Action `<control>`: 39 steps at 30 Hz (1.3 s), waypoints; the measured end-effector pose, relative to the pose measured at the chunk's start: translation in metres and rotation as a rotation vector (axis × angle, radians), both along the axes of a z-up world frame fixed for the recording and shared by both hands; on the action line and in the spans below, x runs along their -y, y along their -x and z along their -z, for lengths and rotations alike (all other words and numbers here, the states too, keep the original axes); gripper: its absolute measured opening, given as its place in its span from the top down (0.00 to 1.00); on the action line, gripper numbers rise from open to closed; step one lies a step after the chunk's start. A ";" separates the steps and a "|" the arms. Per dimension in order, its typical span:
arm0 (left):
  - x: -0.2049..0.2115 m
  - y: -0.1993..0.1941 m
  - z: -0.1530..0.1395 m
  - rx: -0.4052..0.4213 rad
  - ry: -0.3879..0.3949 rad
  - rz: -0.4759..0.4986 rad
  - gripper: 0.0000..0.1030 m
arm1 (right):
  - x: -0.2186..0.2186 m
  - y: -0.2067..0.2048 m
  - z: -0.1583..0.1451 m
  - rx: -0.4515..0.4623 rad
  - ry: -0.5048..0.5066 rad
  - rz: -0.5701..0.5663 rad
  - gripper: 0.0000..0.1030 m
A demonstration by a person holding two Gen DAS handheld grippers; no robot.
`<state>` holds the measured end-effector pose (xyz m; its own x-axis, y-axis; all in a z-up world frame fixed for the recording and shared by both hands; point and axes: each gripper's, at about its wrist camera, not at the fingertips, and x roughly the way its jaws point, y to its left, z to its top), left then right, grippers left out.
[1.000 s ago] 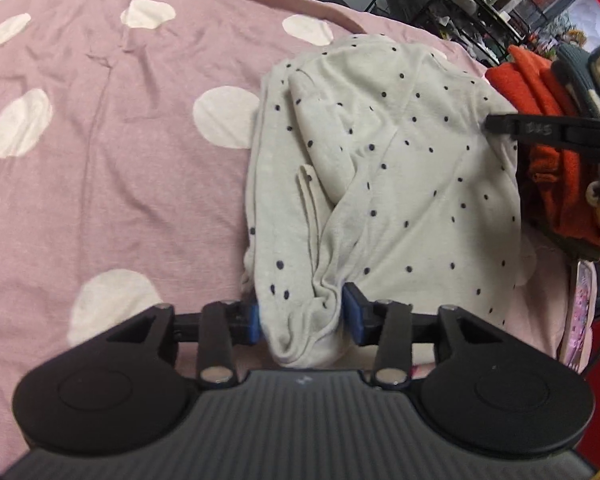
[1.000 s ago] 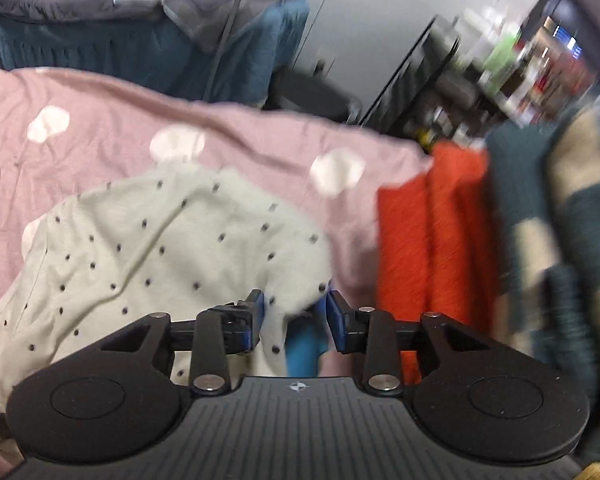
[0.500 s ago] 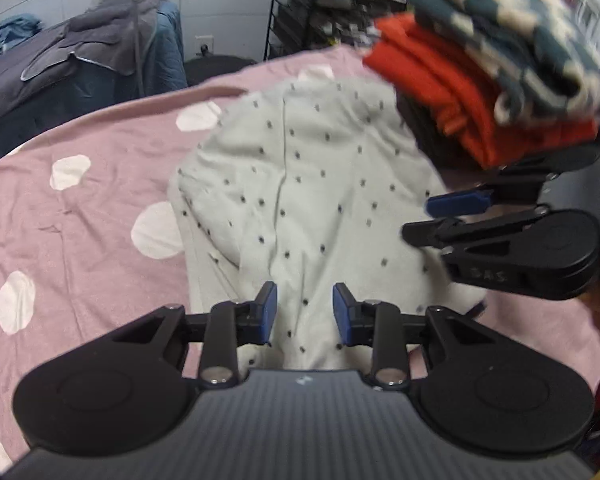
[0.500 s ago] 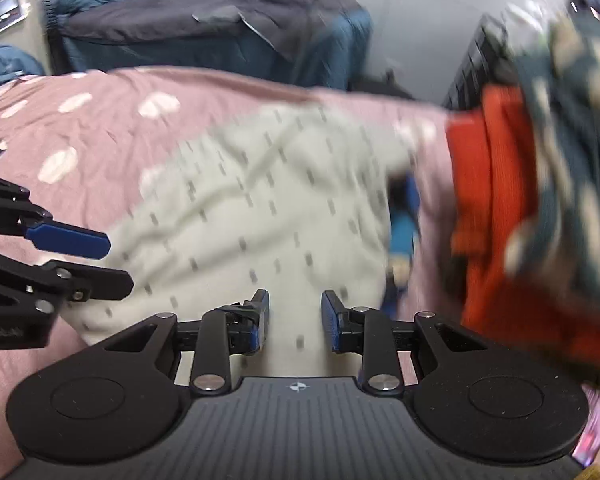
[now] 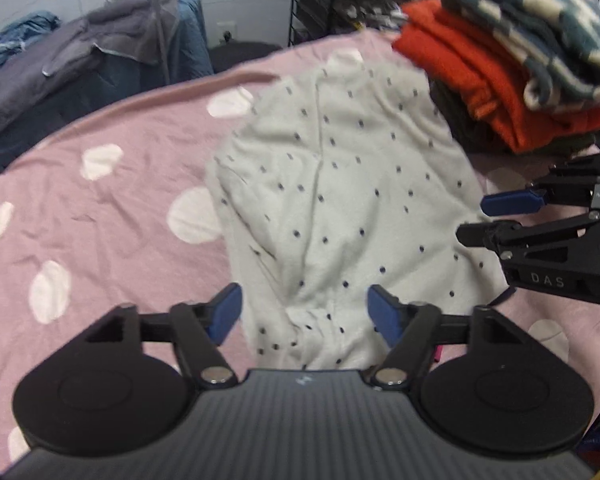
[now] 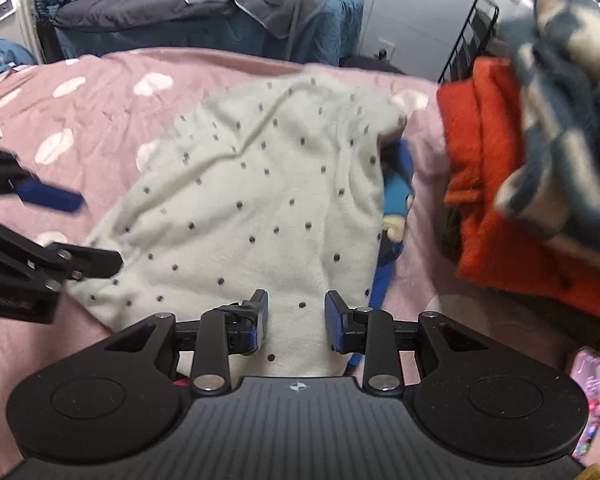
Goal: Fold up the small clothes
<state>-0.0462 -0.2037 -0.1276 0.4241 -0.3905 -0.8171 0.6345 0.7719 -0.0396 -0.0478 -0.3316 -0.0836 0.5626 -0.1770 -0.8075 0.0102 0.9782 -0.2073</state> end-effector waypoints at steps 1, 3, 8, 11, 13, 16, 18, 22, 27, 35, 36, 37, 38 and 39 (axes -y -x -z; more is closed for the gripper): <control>-0.005 0.002 -0.010 0.019 0.003 -0.003 0.24 | -0.001 0.003 -0.007 0.010 0.000 -0.002 0.40; -0.011 0.005 -0.031 0.059 -0.006 0.001 0.04 | -0.001 0.006 -0.023 0.021 -0.018 0.008 0.35; -0.015 0.011 -0.074 0.096 -0.064 0.020 0.00 | 0.000 0.011 -0.056 0.024 -0.065 0.038 0.22; -0.007 0.012 -0.092 0.097 -0.128 0.003 0.00 | -0.004 0.012 -0.075 0.039 -0.072 0.034 0.10; -0.004 0.013 -0.101 0.104 -0.134 -0.014 0.00 | -0.007 0.011 -0.084 0.040 -0.070 0.025 0.09; -0.004 0.012 -0.114 0.092 -0.072 -0.046 0.00 | -0.012 0.009 -0.094 0.041 -0.046 0.018 0.00; -0.003 0.006 -0.118 0.046 -0.027 -0.059 0.00 | -0.015 0.009 -0.099 0.040 -0.027 0.013 0.00; 0.007 0.005 -0.119 0.055 -0.059 -0.062 0.00 | -0.018 0.008 -0.102 0.038 0.011 0.010 0.00; 0.014 0.005 -0.114 0.033 -0.089 -0.061 0.00 | -0.013 0.009 -0.100 0.017 0.004 0.043 0.00; 0.015 0.003 -0.099 0.020 -0.152 -0.087 0.00 | -0.011 0.010 -0.093 -0.023 0.015 0.065 0.00; 0.014 0.003 -0.098 0.024 -0.159 -0.089 0.00 | -0.011 0.010 -0.092 -0.026 0.014 0.064 0.00; 0.015 0.003 -0.098 0.027 -0.166 -0.091 0.00 | -0.011 0.010 -0.092 -0.028 0.011 0.063 0.00; 0.015 0.003 -0.097 0.027 -0.173 -0.091 0.00 | -0.011 0.010 -0.092 -0.028 0.009 0.062 0.00; 0.015 0.003 -0.097 0.028 -0.177 -0.090 0.00 | -0.011 0.009 -0.092 -0.029 0.009 0.060 0.00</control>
